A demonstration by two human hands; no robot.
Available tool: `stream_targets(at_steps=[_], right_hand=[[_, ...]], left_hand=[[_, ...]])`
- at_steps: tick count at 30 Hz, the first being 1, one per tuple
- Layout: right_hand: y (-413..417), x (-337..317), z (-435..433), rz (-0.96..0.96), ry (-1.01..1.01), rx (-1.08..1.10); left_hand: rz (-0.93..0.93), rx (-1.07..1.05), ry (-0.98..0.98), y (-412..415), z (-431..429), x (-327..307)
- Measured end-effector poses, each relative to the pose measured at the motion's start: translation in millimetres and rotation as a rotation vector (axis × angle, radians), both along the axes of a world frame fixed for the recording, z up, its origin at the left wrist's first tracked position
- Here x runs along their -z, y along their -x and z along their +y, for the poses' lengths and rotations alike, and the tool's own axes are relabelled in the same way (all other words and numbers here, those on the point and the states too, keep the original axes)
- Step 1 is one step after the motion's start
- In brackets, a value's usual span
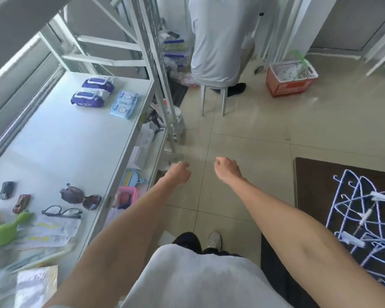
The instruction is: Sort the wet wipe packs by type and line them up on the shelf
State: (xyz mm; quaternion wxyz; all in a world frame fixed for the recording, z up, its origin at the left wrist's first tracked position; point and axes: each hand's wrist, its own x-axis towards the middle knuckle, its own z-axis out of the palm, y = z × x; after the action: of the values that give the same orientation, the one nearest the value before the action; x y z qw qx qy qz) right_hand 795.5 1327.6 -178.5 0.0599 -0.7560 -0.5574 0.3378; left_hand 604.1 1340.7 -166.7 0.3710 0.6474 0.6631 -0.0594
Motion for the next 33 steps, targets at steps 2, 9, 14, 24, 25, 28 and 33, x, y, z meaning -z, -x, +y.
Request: stream_targets(at_steps=[2,9,14,24,25,28,33], right_hand=[[1,1,21,-0.001,0.029,-0.014],[11,13,123,-0.036,0.1,-0.028],[19,5,199,-0.053,0.099,-0.031],[87,-4,330,-0.019,0.005,-0.231],[102,-6,343,0.001,-0.015,-0.27],[146,-10,375,0.062,-0.056,-0.411],[217,-14,413,0.083,-0.114,-0.662]], left_hand=[[-0.008,-0.028,0.022,-2,17,3],[-0.021,-0.111,0.067,5,117,5],[-0.082,-0.148,0.08,23,198,17],[-0.215,-0.382,-0.032,76,275,-10],[-0.228,-0.431,-0.074,84,278,-15],[-0.28,-0.613,-0.162,110,284,-18],[-0.204,-0.947,-0.263,158,276,-15]])
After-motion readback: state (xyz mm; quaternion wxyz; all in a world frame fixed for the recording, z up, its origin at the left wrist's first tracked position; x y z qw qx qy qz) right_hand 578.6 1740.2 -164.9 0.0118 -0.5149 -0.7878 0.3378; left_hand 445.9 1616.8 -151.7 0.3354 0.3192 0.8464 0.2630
